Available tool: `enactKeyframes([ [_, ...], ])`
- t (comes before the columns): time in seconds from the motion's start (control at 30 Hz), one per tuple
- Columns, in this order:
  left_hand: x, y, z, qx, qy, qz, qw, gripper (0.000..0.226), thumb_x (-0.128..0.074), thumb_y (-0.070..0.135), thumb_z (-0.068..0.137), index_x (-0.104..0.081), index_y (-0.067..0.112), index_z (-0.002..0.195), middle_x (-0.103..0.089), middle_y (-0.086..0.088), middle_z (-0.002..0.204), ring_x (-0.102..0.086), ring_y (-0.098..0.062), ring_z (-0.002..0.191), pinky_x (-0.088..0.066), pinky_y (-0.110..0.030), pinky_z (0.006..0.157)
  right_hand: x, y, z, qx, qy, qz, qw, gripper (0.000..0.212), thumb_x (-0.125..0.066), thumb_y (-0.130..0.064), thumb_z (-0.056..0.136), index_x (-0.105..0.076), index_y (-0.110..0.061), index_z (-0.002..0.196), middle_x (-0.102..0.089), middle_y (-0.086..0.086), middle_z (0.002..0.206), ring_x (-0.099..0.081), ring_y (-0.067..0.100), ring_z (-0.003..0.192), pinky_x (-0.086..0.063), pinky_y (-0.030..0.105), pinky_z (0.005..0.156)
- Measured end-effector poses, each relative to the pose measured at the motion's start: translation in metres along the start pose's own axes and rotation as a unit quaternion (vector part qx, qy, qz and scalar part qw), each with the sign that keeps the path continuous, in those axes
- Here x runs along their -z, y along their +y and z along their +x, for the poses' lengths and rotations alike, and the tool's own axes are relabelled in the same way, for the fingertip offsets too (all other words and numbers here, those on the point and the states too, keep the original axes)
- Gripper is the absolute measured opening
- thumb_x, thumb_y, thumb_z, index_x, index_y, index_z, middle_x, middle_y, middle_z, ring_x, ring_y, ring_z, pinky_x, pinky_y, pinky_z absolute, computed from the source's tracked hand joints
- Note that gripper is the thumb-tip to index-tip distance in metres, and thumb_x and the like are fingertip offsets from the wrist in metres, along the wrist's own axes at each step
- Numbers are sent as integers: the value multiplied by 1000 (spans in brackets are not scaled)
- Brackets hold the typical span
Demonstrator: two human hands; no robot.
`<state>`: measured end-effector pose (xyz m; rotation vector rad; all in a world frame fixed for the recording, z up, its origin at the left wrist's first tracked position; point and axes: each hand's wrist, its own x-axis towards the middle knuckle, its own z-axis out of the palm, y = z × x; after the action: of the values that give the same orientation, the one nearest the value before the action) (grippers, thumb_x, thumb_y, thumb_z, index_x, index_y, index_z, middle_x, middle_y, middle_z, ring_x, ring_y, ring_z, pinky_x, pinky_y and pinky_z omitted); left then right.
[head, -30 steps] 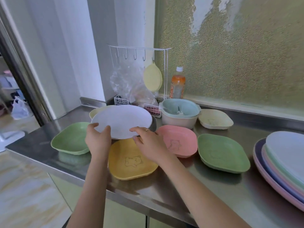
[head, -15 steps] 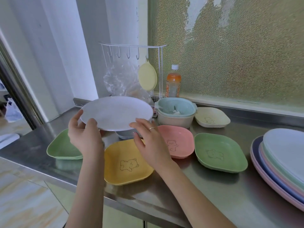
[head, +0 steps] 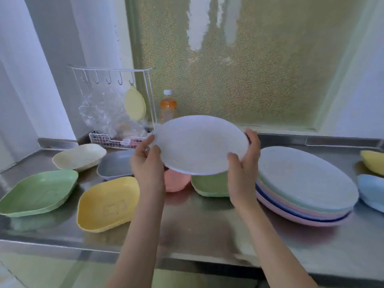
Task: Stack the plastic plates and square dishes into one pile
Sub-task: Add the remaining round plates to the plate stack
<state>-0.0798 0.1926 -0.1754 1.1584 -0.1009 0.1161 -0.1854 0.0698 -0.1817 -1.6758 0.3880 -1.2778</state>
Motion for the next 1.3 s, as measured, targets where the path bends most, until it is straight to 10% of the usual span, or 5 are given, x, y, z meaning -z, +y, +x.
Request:
enactKeyframes([
  [0.37,-137,-70,-116,-32,-302,154,940,37,-40,11,88,-52,18,123,-65,8,93,-58,-9,81,-41,-29,74,183,30,19,-135,116,-219,959,75,-36,3,84,-8,-18,150,-17,7,157,-20,24,142,-21,42,116],
  [0.57,-155,-98,-135,-61,-323,245,912,43,-33,10,91,-45,16,132,-52,-16,134,-38,-38,131,-42,-41,92,209,54,19,-192,112,-228,948,74,-36,0,87,-1,-17,150,-8,9,159,-13,25,144,-12,28,114],
  [0.77,-153,-105,-127,-92,-322,217,917,63,-33,1,90,-16,12,149,-8,-7,159,-10,-17,145,-9,-25,114,209,72,23,-184,61,-245,950,76,-41,-2,88,0,-18,150,9,1,159,7,16,145,-1,23,109],
  [1.0,-174,-106,-93,96,-356,160,916,47,-38,7,91,-47,16,135,-48,5,130,-43,-10,114,-31,-24,94,216,78,36,-273,199,-78,938,54,-45,-22,93,-30,-19,146,-33,-1,150,-34,16,134,-26,23,94],
  [1.3,-177,-120,-81,16,-342,186,921,41,-37,5,86,-61,11,118,-63,-3,115,-54,-23,108,-43,-37,95,215,85,51,-282,186,-120,934,45,-37,-19,95,-41,-20,140,-45,0,143,-42,20,128,-34,37,108],
])
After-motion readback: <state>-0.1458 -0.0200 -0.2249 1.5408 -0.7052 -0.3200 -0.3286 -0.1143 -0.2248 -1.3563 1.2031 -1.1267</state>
